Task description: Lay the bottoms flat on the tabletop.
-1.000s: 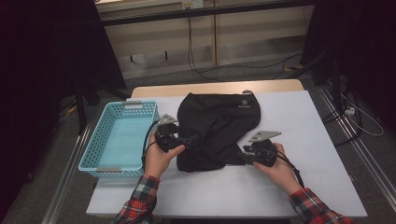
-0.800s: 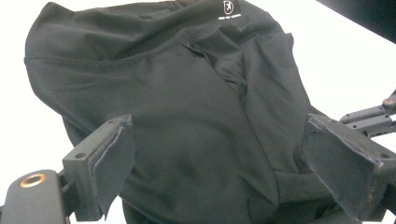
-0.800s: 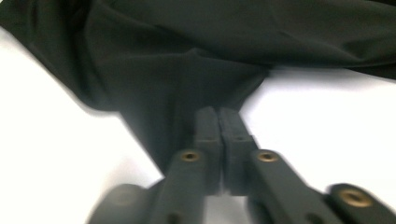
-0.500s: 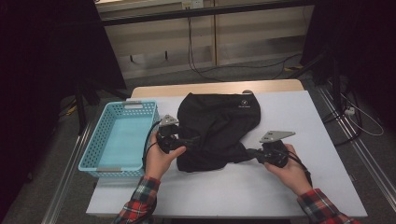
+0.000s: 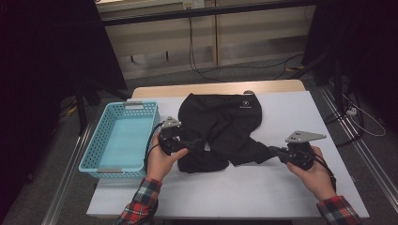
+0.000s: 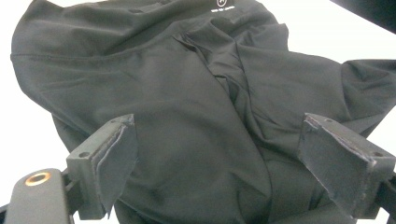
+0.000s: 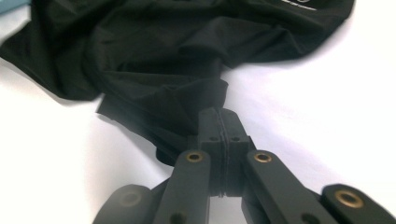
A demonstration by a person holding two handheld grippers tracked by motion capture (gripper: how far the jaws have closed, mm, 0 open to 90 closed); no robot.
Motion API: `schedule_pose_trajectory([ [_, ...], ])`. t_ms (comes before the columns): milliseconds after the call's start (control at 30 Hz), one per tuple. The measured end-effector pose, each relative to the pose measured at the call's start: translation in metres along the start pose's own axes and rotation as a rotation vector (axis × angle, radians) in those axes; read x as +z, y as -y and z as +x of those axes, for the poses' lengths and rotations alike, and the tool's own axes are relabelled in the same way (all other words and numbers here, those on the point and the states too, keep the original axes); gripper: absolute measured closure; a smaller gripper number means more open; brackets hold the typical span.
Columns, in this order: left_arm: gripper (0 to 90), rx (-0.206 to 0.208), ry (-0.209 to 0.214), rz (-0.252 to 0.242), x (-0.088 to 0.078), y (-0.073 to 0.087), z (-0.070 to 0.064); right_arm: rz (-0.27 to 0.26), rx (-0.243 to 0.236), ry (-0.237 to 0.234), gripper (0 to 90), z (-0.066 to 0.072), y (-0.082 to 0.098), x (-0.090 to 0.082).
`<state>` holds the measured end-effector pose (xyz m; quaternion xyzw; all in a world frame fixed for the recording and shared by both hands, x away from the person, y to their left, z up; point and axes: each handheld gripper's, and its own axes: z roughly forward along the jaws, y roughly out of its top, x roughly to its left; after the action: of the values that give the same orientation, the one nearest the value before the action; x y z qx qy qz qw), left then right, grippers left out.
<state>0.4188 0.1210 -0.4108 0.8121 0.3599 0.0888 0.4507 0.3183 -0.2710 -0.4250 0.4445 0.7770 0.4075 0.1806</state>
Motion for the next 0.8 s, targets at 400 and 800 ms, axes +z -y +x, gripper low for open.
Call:
schedule_pose_trajectory([
  [400,13.6,0.013,0.01,0.007,0.003,0.0,-0.003,0.008,0.029,0.013,71.0,-0.005,0.003,0.007],
  [800,14.1,0.014,0.025,0.011,0.006,-0.001,-0.007,0.039,0.036,0.035,62.3,-0.009,-0.022,0.058],
])
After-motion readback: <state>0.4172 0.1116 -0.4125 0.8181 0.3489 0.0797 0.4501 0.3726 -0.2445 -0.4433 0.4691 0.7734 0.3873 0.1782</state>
